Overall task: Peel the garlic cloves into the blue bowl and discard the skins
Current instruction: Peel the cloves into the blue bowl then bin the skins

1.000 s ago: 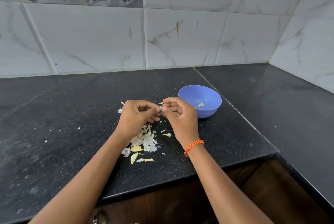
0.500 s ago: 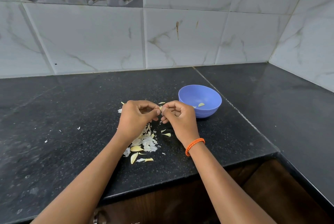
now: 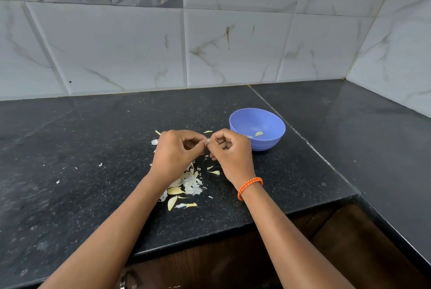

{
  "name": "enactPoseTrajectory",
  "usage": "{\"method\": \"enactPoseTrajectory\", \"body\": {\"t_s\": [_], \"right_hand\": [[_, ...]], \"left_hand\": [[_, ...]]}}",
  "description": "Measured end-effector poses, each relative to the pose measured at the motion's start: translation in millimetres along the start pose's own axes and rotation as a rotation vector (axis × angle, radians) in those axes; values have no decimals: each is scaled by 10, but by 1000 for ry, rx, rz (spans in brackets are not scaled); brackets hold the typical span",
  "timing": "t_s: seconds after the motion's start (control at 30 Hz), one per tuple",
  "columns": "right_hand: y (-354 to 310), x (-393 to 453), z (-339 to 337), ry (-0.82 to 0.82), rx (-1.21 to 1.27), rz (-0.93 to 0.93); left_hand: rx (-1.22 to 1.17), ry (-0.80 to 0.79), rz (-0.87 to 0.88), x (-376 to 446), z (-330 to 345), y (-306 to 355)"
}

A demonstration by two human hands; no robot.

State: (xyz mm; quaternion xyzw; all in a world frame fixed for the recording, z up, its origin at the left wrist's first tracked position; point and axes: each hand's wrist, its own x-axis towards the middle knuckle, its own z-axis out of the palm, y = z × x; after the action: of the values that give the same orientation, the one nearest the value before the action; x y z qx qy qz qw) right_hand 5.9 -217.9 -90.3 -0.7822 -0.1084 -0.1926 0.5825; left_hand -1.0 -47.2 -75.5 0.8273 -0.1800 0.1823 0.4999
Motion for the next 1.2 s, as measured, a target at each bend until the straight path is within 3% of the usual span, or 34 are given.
{"method": "enactPoseTrajectory", "body": {"t_s": [0.13,0.47,0.6,0.8,1.03,1.2], "right_hand": [[-24,-1,-21,-3,-19,-20],[-5,4,-10,51,13,16],[-1,-3,9,-8,39,57],[-38,-16,-5,-30,43,-85],[-27,-24,-12,23,48,-75],[-17,-11,23,51,-96,-142]], "left_hand": [[14,-13,26,-1,7,13],[-253,-28,-120,71,13,-11],[-235,-51,-124,73,-7,-54],[-210,-47,-129,57,-53,-52],[-171,-18,-132,44,-55,-40],[-167,-26,-122,32,-19,-25]]}}
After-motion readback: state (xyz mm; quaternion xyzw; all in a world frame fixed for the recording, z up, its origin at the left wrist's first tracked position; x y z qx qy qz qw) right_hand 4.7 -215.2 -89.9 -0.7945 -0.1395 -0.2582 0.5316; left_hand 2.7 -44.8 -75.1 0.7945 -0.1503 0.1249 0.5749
